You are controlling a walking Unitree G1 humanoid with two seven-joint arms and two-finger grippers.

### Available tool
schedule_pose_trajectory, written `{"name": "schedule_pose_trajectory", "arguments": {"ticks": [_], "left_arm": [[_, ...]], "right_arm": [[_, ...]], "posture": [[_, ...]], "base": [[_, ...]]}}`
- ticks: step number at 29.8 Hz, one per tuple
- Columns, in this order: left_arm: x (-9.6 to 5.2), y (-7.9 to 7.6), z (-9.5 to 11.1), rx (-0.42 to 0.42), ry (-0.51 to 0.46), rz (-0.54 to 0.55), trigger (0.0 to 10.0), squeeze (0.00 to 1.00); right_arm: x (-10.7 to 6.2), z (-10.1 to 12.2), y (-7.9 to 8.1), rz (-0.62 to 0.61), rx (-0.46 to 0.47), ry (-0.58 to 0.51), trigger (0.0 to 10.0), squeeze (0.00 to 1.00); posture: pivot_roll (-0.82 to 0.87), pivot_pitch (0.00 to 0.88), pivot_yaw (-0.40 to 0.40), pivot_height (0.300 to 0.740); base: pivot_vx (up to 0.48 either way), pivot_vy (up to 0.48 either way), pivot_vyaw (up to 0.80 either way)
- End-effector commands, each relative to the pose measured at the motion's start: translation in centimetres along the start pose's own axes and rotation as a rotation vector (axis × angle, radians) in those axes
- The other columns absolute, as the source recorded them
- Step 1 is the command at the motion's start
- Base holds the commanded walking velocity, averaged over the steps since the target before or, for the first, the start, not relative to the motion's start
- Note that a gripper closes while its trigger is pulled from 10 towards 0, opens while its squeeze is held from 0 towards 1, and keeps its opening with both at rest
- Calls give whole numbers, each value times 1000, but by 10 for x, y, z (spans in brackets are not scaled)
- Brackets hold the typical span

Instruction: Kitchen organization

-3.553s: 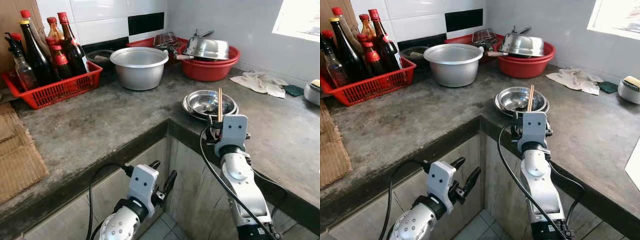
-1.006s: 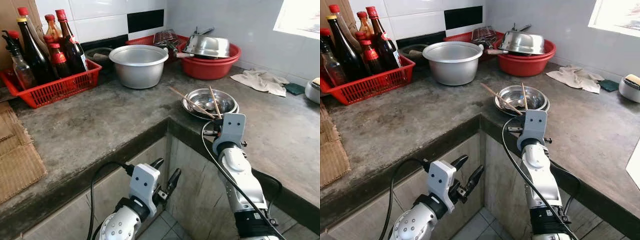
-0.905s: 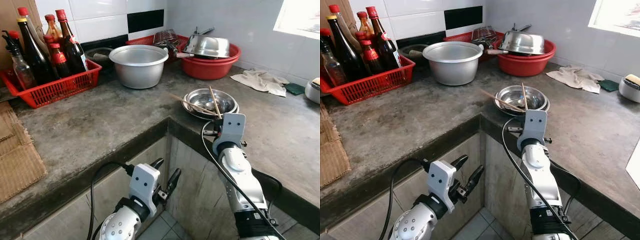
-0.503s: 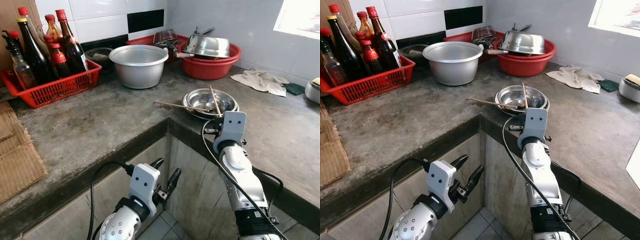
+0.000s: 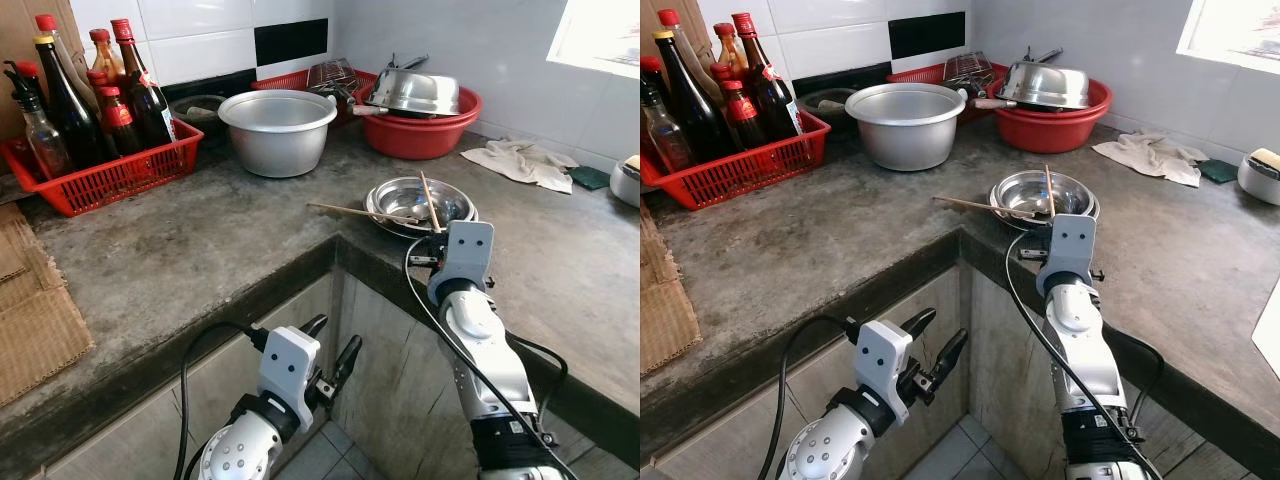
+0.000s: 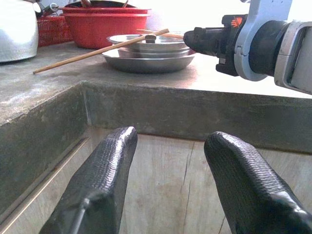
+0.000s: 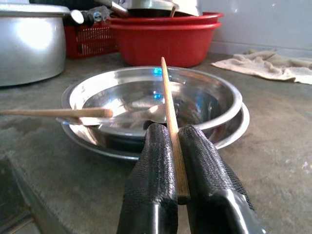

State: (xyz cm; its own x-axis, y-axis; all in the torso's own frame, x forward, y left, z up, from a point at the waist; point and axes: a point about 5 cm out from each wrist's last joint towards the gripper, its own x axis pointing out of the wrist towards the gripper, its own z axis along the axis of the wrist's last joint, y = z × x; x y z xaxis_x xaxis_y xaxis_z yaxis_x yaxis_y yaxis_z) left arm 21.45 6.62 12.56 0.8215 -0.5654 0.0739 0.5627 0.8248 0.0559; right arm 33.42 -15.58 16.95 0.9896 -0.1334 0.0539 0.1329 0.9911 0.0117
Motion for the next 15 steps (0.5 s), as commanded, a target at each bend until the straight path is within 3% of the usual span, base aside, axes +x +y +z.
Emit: {"name": "schedule_pose_trajectory", "arguments": {"ticks": [1, 10, 12, 15], "left_arm": [[1, 0, 3, 13, -19, 3, 10000, 0], [2, 1, 3, 17, -17, 9, 10000, 0], [2, 3, 2, 22, -11, 19, 10000, 0], [2, 4, 1, 17, -3, 27, 10000, 0]], "right_arm": [[2, 4, -1, -7, -6, -11, 0, 0], [1, 15, 2, -3, 19, -59, 0, 0], [-13, 48, 5, -16, 30, -222, 0, 0], [-31, 55, 6, -12, 13, -270, 0, 0]], "posture": [[56, 15, -47, 740], [61, 15, -49, 740], [58, 12, -47, 740], [56, 11, -47, 740]], "base": [[0, 0, 0], [0, 0, 0], [0, 0, 0], [0, 0, 0]]}}
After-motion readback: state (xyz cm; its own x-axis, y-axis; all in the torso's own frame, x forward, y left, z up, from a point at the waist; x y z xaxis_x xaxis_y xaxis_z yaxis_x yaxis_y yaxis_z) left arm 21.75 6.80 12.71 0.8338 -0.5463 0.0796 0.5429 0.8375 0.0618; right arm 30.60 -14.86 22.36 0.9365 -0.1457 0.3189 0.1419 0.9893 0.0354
